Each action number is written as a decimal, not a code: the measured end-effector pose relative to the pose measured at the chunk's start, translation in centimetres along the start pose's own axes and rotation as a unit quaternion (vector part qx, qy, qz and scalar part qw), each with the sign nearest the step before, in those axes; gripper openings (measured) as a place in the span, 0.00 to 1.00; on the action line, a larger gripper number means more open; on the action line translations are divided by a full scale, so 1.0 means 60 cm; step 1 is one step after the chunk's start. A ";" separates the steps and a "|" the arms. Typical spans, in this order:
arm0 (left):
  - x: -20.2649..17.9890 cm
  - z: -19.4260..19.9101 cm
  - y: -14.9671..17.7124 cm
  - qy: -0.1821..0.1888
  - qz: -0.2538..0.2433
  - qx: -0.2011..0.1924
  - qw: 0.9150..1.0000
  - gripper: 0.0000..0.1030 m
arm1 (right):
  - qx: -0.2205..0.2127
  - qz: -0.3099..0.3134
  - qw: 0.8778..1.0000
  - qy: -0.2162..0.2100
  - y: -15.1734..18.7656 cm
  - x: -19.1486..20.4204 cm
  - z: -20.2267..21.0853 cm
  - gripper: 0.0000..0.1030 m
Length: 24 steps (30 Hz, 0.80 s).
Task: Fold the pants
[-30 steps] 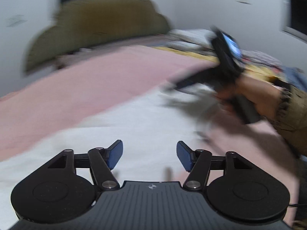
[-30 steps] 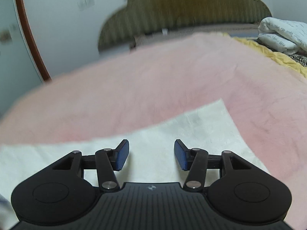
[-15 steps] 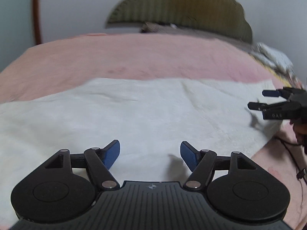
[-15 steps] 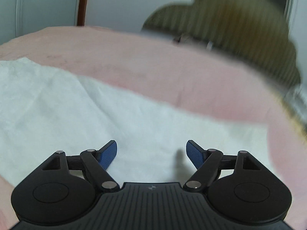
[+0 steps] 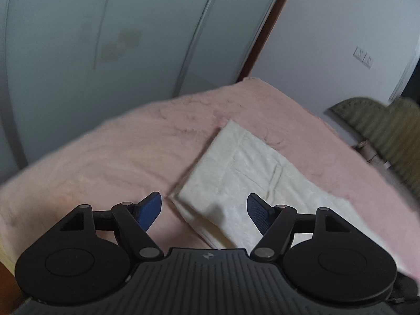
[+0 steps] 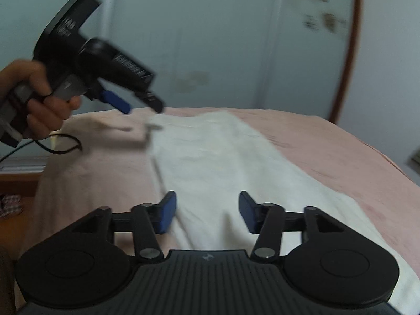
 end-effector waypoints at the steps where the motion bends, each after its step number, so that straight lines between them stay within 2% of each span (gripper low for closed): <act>1: 0.013 -0.003 0.000 0.019 0.020 0.004 1.000 0.70 | 0.003 0.009 1.000 -0.009 -0.007 0.013 -0.019 0.41; 5: 0.028 -0.020 0.005 0.062 0.068 0.023 0.995 0.65 | 0.013 0.032 0.999 -0.035 -0.028 0.019 -0.079 0.33; 9: 0.034 -0.037 0.011 0.091 0.101 0.026 0.990 0.52 | 0.026 0.058 0.998 -0.027 -0.032 0.034 -0.122 0.30; 11: 0.034 -0.044 0.013 0.097 0.116 0.020 0.988 0.49 | 0.030 0.065 0.997 -0.024 -0.036 0.042 -0.143 0.27; 15: 0.033 -0.062 0.013 0.099 0.123 0.017 0.987 0.27 | 0.030 0.068 0.997 -0.022 -0.041 0.048 -0.169 0.21; 16: 0.033 -0.065 0.014 0.099 0.122 0.016 0.987 0.15 | 0.031 0.068 0.997 -0.023 -0.042 0.048 -0.174 0.18; 18: 0.037 -0.067 0.018 0.096 0.125 0.012 0.987 0.07 | 0.030 0.065 0.997 -0.024 -0.043 0.049 -0.176 0.15; 20: 0.039 -0.062 0.023 0.093 0.127 0.000 0.987 0.05 | 0.024 0.061 0.998 -0.023 -0.044 0.050 -0.176 0.10; 24: 0.032 -0.035 0.025 0.074 0.097 -0.030 0.992 0.05 | 0.017 0.041 0.998 -0.036 -0.055 0.046 -0.174 0.08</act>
Point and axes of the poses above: each gripper's, at about its wrist camera, not at the fingertips, and z roughly against the way its jaws point, x to its left, y to its underside, the point moved 1 cm from there along -z, roughly the way its jaws point, and after that the axes turned 15 degrees about -z, right-handed, at the moved point
